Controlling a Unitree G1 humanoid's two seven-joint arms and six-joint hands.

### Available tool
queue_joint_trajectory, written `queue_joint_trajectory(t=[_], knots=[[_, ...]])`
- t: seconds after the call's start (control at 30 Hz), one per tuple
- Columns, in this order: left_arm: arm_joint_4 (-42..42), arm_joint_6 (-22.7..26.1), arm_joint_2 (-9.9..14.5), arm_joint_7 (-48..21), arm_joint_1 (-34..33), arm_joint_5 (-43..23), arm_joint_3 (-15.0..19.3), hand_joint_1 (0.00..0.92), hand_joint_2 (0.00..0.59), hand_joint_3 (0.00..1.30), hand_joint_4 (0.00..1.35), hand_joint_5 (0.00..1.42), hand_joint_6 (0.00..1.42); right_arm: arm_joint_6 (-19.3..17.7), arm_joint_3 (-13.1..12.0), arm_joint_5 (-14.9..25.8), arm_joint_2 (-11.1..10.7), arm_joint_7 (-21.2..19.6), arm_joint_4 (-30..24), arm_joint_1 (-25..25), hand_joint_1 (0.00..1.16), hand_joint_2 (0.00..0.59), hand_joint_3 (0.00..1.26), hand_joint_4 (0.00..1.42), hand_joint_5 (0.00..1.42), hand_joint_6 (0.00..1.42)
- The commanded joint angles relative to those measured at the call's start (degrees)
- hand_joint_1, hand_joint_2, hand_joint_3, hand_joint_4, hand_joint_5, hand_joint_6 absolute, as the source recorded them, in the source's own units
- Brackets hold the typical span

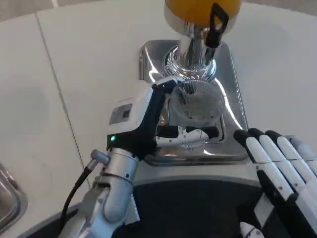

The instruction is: Grasp the cup under the faucet to collect the drink, then remove the cup.

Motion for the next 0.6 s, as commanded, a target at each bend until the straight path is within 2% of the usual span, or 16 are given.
queue_joint_trajectory(t=[0.03,0.4,0.6], knots=[[1.71,1.76,-1.53,2.32,-2.85,-0.04,-1.27,0.695,0.0,1.13,1.25,1.42,1.42,0.49,0.5,-0.12,-0.06,0.24,0.18,0.49,0.12,0.586,0.0,0.0,0.0,0.0],[4.74,3.71,-2.59,4.3,-5.24,-0.25,-2.49,0.697,0.0,1.13,1.24,1.42,1.42,1.22,0.36,0.43,-0.04,0.29,-0.45,0.79,0.13,0.586,0.0,0.0,0.0,0.0],[6.81,5.51,-3.29,5.88,-6.24,-0.92,-2.06,0.698,0.0,1.12,1.23,1.42,1.42,1.45,0.54,0.49,-0.02,0.42,-0.68,1.14,0.13,0.586,0.0,0.0,0.0,0.0]])
